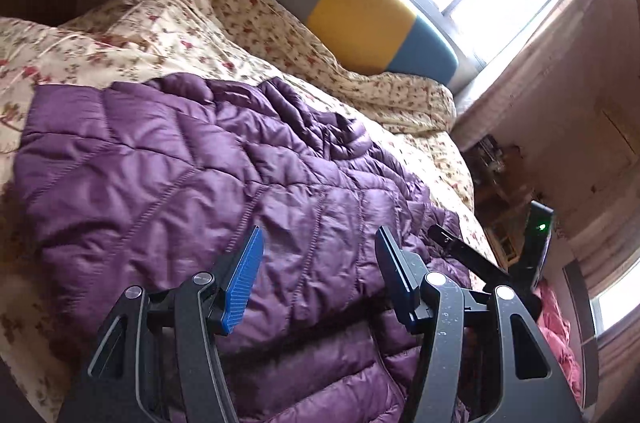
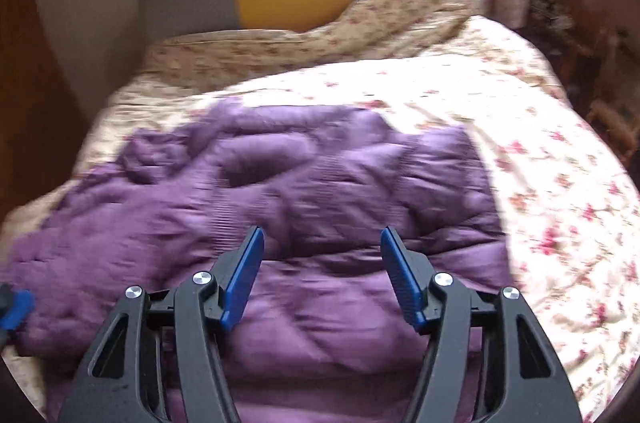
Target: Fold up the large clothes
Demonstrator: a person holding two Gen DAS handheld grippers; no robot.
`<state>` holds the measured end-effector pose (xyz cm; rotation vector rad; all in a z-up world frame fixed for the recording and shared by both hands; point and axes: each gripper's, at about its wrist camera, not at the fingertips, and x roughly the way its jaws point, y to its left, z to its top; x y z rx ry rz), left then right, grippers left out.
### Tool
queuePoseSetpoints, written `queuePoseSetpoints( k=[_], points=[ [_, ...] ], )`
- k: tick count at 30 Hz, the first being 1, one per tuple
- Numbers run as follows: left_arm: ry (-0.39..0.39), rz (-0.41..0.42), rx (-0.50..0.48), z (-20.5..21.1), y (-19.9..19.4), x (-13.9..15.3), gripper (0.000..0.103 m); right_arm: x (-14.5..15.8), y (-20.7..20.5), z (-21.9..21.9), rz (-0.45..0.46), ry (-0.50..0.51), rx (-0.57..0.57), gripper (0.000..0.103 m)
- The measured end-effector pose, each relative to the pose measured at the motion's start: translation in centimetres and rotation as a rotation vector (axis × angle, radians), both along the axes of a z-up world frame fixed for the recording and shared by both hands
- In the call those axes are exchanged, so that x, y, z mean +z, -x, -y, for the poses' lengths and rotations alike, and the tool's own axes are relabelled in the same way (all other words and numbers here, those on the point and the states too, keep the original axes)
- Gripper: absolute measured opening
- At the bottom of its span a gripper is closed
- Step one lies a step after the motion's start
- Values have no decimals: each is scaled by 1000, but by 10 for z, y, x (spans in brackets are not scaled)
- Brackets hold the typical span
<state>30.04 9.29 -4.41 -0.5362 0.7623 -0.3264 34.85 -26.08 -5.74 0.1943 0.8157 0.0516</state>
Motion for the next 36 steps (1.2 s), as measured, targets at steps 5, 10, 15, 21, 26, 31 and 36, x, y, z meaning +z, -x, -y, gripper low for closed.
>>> queuePoseSetpoints(
  k=[5,10,15,21,26,31,36],
  points=[
    [-21,41,61,-17,10,9,57,-14,-13,-33,-82,-4,100,54],
    [-18,44,127,-41,10,11,57,-23,-12,-52,-78,80,144,9],
    [-21,36,191,-56,7,7,57,-21,-8,-43,-48,221,38,6],
    [-85,32,189,-46,-5,2,57,-25,-6,-14,-71,327,-99,6],
    [-211,-11,160,-27,-31,-13,57,-32,3,1,-97,357,-135,6],
    [-350,-99,110,-13,-59,-46,56,-45,15,9,-109,324,-143,6],
    [-400,-96,101,-8,-62,-66,56,-53,20,8,-92,323,-143,6]
  ],
)
